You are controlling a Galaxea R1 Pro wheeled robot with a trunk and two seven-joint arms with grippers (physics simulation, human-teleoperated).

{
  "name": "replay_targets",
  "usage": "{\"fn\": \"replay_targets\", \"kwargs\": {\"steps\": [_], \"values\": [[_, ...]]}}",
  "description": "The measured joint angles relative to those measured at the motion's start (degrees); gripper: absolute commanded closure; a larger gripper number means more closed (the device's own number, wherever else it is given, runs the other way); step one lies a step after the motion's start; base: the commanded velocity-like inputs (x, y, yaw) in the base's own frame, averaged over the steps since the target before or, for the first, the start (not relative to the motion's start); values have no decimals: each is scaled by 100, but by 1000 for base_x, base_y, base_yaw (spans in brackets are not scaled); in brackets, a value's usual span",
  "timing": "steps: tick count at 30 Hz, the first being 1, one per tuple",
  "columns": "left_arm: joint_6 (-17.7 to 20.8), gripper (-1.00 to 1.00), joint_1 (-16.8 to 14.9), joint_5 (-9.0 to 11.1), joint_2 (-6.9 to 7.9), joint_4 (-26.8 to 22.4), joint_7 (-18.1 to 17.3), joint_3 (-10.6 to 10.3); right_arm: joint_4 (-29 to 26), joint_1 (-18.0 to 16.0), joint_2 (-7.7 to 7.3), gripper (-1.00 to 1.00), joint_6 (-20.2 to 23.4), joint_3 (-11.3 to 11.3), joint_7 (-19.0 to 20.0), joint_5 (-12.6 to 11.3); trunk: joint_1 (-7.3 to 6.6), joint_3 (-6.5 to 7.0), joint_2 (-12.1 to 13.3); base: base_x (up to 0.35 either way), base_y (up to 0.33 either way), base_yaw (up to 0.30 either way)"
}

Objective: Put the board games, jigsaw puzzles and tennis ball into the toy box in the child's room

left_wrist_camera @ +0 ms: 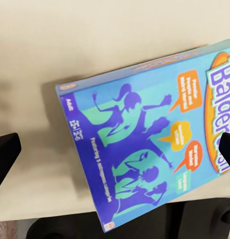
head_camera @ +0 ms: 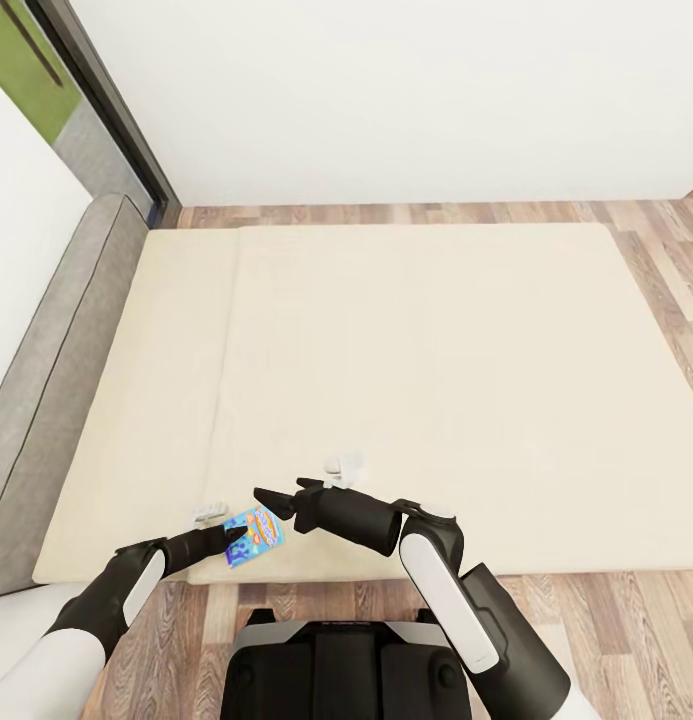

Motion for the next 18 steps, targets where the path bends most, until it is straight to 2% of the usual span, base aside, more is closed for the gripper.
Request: {"fn": "replay_targets", "kwargs": {"steps": [18], "values": [[3,-100,0,0,3,-7,-1,0,0,0,9,-100,7,3,0,2,0,-66,0,0,0,0]]}}
